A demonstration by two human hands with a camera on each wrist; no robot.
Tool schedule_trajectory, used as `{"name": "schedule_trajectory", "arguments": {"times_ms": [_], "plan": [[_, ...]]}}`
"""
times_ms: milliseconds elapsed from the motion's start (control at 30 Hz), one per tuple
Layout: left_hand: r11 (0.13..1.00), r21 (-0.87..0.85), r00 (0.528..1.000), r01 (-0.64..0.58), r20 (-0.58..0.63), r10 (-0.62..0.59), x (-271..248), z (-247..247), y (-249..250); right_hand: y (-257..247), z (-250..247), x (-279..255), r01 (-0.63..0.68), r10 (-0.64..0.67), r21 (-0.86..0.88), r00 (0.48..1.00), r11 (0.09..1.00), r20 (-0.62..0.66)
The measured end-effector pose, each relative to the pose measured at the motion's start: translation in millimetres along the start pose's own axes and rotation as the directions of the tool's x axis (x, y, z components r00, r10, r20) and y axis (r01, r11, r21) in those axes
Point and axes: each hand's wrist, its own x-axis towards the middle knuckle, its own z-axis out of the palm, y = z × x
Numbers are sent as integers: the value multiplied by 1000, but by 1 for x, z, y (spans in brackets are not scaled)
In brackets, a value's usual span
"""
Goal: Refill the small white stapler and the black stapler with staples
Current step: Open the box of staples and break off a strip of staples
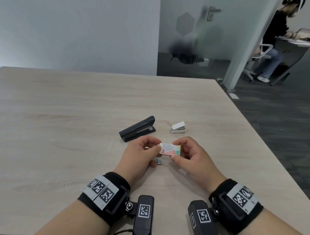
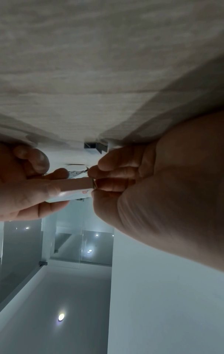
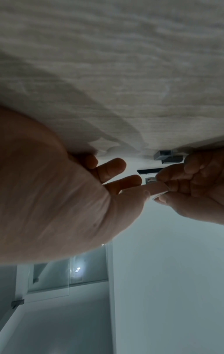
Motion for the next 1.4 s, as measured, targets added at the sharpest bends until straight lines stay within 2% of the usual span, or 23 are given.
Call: {"name": "schedule_trajectory", "arguments": {"times_ms": [167, 800, 1000, 1100, 1200, 1300, 1400], "plan": [[998, -67, 1000, 11, -29, -13, 1, -1, 0, -2, 0, -1, -12, 12, 28, 1000, 1000, 0], [996, -85, 1000, 14, 13, -13, -5, -3, 5, 0, 0, 0, -16, 16, -44, 1000, 999, -5], [999, -39, 1000, -5, 13, 5, -4, -3, 8, -2, 4, -1, -9, 4, -184, 1000, 983, -24], [999, -50, 1000, -19, 10, 20, -6, -3, 10, -10, 3, -2, -2, -24, -291, 996, 957, -84], [994, -106, 1000, -17, -3, 17, -8, -4, 9, -9, -12, 4, -57, -51, -441, 972, 895, -231], [991, -133, 1000, -16, 8, 17, -9, -4, 8, 3, -52, 20, -229, -11, -547, 917, 805, -400], [991, -132, 1000, -19, 19, 21, -9, -3, 9, 6, -90, 28, -409, 68, -647, 872, 644, -485]]}}
